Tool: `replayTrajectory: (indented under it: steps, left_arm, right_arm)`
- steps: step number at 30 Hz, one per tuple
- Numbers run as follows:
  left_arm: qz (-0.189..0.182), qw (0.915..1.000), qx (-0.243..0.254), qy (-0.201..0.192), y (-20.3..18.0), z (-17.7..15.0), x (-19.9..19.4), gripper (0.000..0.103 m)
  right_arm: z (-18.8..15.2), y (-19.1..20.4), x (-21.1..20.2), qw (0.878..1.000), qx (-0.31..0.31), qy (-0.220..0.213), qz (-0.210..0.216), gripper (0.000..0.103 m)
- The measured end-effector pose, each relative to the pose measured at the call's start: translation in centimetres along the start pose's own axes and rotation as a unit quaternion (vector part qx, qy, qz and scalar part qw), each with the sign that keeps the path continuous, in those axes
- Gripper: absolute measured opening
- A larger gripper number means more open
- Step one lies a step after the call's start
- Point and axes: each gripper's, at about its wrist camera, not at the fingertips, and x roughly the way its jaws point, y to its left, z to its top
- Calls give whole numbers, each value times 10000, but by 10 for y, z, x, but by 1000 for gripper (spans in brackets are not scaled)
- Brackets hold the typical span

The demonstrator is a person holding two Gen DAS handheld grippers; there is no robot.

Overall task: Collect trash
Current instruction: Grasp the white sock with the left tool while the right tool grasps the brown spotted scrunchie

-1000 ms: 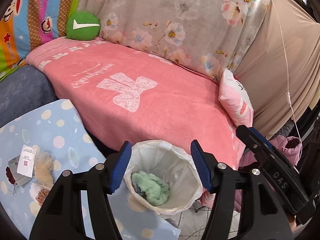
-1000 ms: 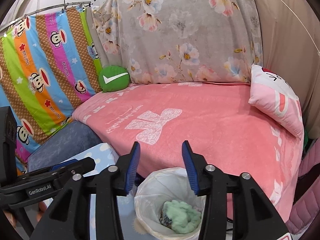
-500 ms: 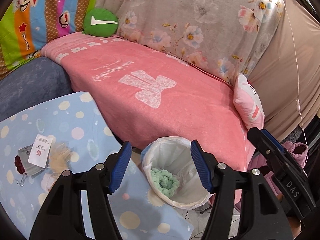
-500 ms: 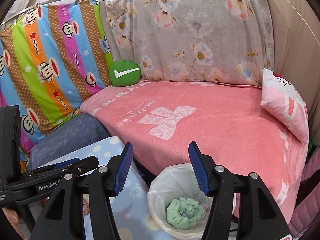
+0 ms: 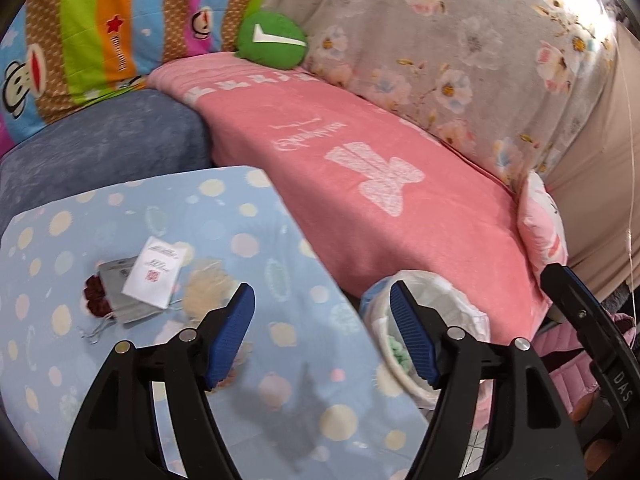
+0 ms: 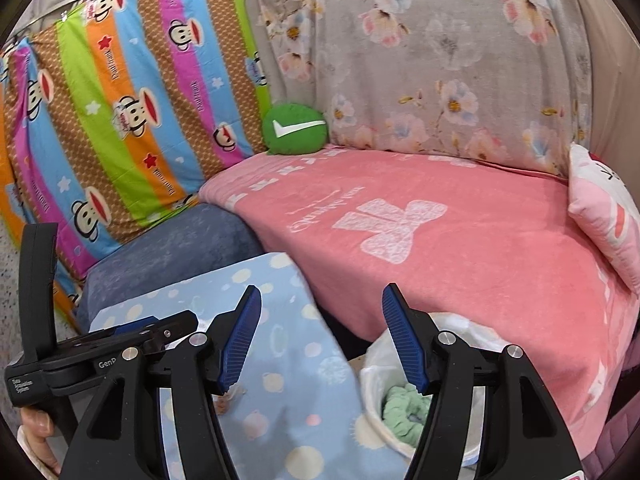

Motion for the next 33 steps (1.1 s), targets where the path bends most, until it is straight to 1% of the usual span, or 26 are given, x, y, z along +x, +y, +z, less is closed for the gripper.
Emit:
replayTrajectory:
  steps: [4,5,12,16,22,25,28,29,30,33]
  left_arm:
    - [360,9992,-141,-53,34,-9,-7,82]
    - [450,9988,-177,-50,44,-13,-9,83]
    - [883,9945,-558,99,101,-33,-10,83]
    - [1153,9909,-655,218,128,-48,-8,83]
    - [1565,9843,-723,375,159,-67,1,83]
    - [1680,9818,-756,463,170,-74,8,83]
    - [1692,9807,-803,564,177,-79,17,83]
    - [1696,9804,-807,600,179,-81,21,83]
    - [1705,9801,-807,624,180,-82,24,83]
    - [1718,9789,-831,737,184,-86,34,83]
  right_arm:
    - [-14,29,11,9995,-139,183,217,63]
    - [-19,36,15,9992,-170,243,271,64]
    - [-54,77,44,9954,-270,743,549,66]
    - [-78,94,64,9918,-244,1070,657,66]
    - [-113,114,97,9856,-216,1537,677,66]
    - [-129,119,114,9825,-189,1733,657,66]
    - [-144,122,133,9788,-143,1939,645,64]
    - [-148,123,139,9776,-134,2002,643,63]
    - [-153,125,145,9761,-125,2075,639,60]
    - [-163,127,161,9726,-90,2231,647,55]
